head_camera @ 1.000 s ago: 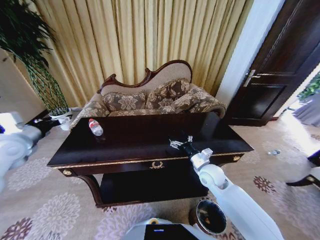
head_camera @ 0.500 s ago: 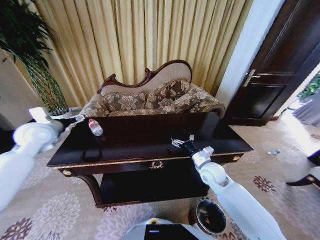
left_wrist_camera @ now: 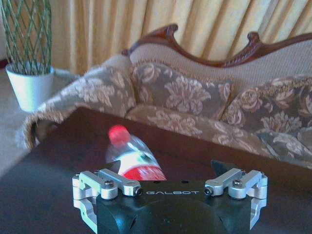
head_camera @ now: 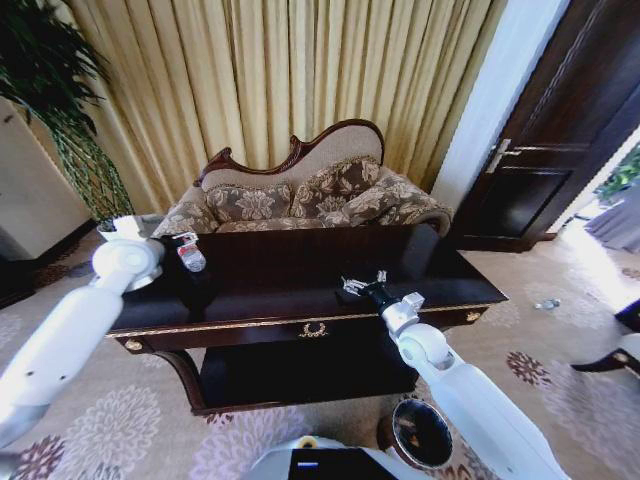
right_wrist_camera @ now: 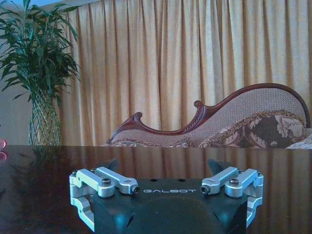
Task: Move to the front of the table and place the trash on the table into the trash bin.
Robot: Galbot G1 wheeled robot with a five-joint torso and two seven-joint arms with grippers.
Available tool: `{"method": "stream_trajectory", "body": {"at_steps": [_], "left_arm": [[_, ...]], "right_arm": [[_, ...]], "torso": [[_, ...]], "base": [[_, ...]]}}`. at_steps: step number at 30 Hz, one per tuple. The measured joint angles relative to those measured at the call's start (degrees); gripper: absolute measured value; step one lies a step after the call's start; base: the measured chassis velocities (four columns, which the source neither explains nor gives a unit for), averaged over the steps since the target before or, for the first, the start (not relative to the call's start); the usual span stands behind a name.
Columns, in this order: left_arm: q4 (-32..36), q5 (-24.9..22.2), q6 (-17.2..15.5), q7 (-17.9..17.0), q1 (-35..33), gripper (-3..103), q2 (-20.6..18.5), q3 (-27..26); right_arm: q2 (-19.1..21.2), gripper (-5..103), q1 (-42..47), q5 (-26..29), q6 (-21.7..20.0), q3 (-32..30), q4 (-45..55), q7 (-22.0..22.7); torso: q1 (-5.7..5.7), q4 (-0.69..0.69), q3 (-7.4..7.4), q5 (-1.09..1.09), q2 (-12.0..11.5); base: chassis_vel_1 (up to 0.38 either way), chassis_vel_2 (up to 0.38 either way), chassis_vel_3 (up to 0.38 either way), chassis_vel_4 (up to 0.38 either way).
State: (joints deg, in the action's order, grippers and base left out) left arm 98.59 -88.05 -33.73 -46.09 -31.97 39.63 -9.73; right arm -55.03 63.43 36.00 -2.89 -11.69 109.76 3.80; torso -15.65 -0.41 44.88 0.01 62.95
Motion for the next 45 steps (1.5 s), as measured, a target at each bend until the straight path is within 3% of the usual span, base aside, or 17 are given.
{"method": "stream_trajectory", "body": {"at_steps": [1, 2, 3, 6, 10, 27, 29, 39, 41, 42, 44, 45], "left_arm": [[0.0, 0.0, 0.0, 0.0, 0.0, 100, 0.0, 0.0], [0.29, -2.22, 0.29, -3.0, 0.97, 100, 0.81, 1.47], [0.29, -2.22, 0.29, -3.0, 0.97, 100, 0.81, 1.47], [1.44, -6.65, 1.05, -8.24, 1.98, 100, 1.75, 3.09], [1.08, -8.2, 1.99, -11.09, 2.39, 100, 2.42, 3.79], [-1.69, -9.46, 2.62, -11.0, 2.77, 101, 3.68, 3.39], [-1.5, -9.48, 2.66, -11.0, 2.74, 98, 3.66, 3.39], [-0.66, -9.88, 2.97, -11.12, 1.94, 55, 3.34, 2.51], [-0.65, -9.9, 3.01, -11.09, 1.89, 55, 3.3, 2.43], [-0.65, -9.92, 3.06, -11.04, 1.83, 48, 3.25, 2.37], [-0.63, -9.92, 3.08, -10.95, 1.77, 48, 3.2, 2.34], [-0.48, -8.93, 3.08, -10.47, 1.49, 43, 3.03, 2.34]], "right_arm": [[0.0, 100, 0.0, 0.0, 0.0, 0.0, 0.0, 0.0], [-0.19, 100, -0.07, -0.09, 0.27, -0.04, -0.34, -0.09], [-0.19, 100, -0.07, -0.09, 0.27, -0.04, -0.34, -0.09], [-1.03, 100, -0.02, -0.88, 1.19, -0.15, -1.83, -0.57], [-1.99, 100, 0.24, -1.49, 1.57, 0.06, -2.66, -0.69], [-1.56, 100, 0.59, -1.79, 2.22, 0.35, -2.8, -0.03], [-1.48, 100, 0.56, -1.78, 2.25, 0.39, -2.8, 0.16], [-0.94, 100, 0.05, -1.49, 2.35, 0.93, -2.81, 0.89], [-0.87, 100, -0.01, -1.46, 2.35, 0.94, -2.81, 0.91], [-0.8, 100, -0.07, -1.45, 2.35, 0.95, -2.86, 0.92], [-0.74, 100, -0.09, -1.44, 2.35, 0.95, -2.9, 0.92], [-0.72, 100, -0.09, -1.43, 2.35, 0.95, -2.92, 0.92]], "torso": [[0.0, 0.0, 0.0, 0.0, 0.0], [0.0, 0.0, 0.0, 0.0, 0.0], [0.0, 0.0, 0.0, 0.0, 0.0], [0.0, 0.01, 0.0, 0.0, 0.0], [0.0, 0.01, 0.0, 0.01, 0.0], [0.01, 0.01, -0.01, -0.01, 0.01], [0.01, 0.01, -0.01, 0.0, 0.01], [0.01, 0.01, 0.0, 0.0, 0.01], [0.01, 0.01, 0.0, 0.0, 0.01], [0.01, 0.01, -0.01, 0.01, 0.01], [0.01, 0.01, -0.01, 0.0, 0.01], [0.01, 0.0, 0.0, 0.0, 0.01]], "base": [[0.0, 0.0, 0.0, 0.0], [0.0, 0.0, 0.0, 0.0], [0.0, 0.0, 0.0, 0.0], [0.0, 0.0, 0.0, 0.0], [0.0, 0.0, 0.0, 0.0], [0.0, 0.0, 0.0, 0.0], [0.0, 0.0, 0.0, 0.0], [0.0, 0.0, 0.0, 0.0], [0.0, 0.0, 0.0, 0.0], [0.0, 0.0, 0.0, 0.0], [0.0, 0.0, 0.0, 0.0], [0.0, 0.0, 0.0, 0.0]]}}
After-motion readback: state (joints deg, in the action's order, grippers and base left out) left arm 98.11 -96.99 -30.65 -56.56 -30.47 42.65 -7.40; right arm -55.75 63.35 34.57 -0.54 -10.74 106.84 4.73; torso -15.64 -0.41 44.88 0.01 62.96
